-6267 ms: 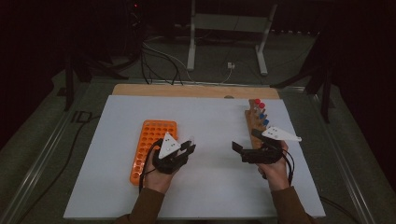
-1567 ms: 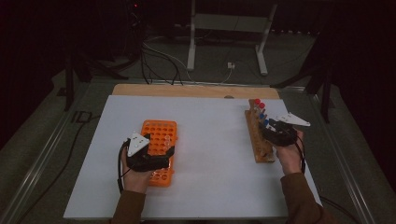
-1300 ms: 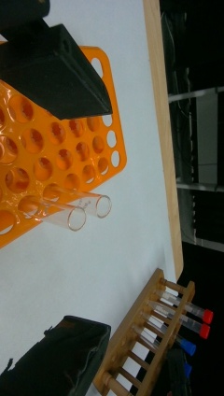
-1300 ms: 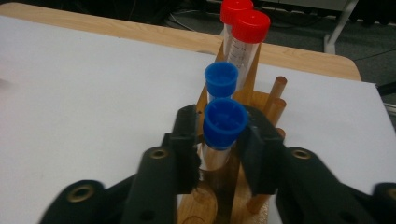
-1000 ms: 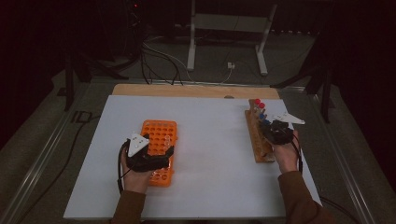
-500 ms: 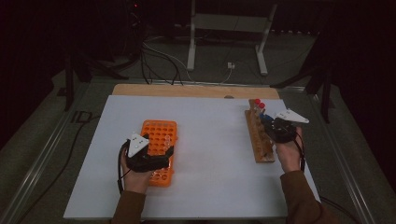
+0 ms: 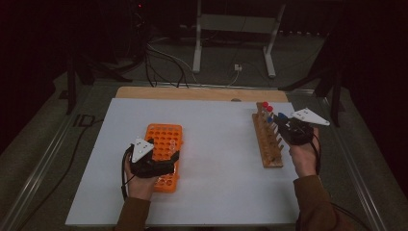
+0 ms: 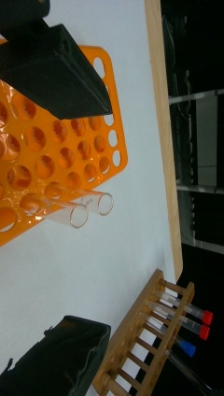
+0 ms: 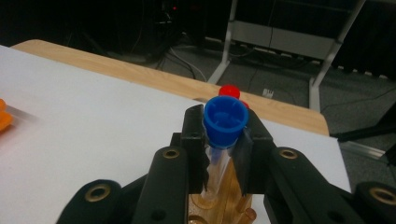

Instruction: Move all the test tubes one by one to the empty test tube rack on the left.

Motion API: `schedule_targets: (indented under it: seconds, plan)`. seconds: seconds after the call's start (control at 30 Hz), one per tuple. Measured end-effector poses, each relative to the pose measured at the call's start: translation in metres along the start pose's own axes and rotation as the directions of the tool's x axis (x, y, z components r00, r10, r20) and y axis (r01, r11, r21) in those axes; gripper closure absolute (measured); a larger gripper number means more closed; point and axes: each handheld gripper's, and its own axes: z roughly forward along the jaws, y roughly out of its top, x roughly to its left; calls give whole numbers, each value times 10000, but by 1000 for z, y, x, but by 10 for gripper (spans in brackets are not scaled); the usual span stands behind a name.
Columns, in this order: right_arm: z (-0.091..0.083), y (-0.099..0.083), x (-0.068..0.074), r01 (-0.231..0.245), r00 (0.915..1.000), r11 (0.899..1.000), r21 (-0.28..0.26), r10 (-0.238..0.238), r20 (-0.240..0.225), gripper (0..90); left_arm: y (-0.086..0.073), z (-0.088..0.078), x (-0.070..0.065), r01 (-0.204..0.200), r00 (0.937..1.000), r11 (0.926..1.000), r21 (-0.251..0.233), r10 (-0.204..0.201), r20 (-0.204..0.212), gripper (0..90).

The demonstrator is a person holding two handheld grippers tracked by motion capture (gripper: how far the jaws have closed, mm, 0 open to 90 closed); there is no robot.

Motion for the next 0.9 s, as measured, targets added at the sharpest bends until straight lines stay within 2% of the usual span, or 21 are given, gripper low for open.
schedule_targets:
  seconds: [0.2,0.6,0.7,0.8,0.9]
  plan:
    - [-8,4,3,64,10000,9995,-300,-66,-73,764,1,0,-2,-63,10000,10000,-33,64,26,4]
    - [-12,7,19,400,9981,9981,-465,-421,-456,764,2,0,-4,-53,9999,10000,-76,54,115,4]
    - [-12,6,25,451,9967,9977,-499,-484,-659,764,2,-1,-4,-71,9999,9999,-83,72,140,5]
    - [-12,3,31,221,9928,9987,-462,-274,-1162,763,3,-1,-4,-96,9998,9999,-91,97,150,5]
    - [-10,-1,38,230,9898,9989,-404,-284,-1399,764,3,-1,-5,-121,9998,9999,-102,123,155,5]
